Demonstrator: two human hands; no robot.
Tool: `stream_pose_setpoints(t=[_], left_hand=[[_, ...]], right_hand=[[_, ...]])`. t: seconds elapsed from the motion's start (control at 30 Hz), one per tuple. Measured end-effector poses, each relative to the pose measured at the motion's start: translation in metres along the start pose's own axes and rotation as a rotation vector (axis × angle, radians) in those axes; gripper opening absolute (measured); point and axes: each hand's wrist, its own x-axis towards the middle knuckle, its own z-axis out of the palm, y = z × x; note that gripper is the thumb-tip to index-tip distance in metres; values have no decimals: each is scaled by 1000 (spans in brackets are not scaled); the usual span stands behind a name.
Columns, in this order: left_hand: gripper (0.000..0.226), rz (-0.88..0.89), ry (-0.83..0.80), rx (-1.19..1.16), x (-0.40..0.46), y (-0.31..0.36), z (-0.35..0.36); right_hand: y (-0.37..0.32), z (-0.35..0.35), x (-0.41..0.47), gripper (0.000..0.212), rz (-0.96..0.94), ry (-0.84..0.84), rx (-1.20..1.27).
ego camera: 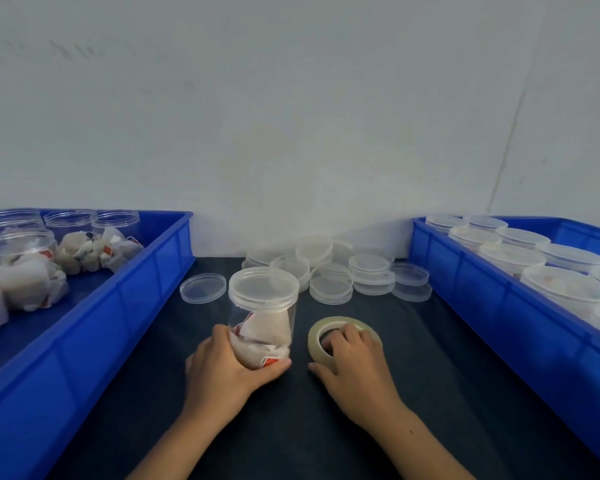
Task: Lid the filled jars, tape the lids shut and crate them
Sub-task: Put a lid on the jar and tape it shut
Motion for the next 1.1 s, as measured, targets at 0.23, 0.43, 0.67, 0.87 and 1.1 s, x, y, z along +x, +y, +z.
stream_pose_setpoints(t=[0.23, 0.43, 0.67, 0.87, 1.1], left_hand=[[96, 80, 114, -112, -8, 3, -2], [18, 844, 525, 65, -20, 23, -9], [25, 654, 73, -66, -25, 19, -6], [10, 516, -63, -298, -27, 20, -5], [12, 579, -48, -169, -25, 21, -11]], right_hand=[[-5, -10, -3, 8, 194, -19, 391], [-16, -15, -7, 9, 152, -118, 756], [-34, -30, -15, 5, 36, -153, 716], [-34, -37, -18, 16, 38, -232, 698], [-35, -38, -20, 19, 27, -285, 596]])
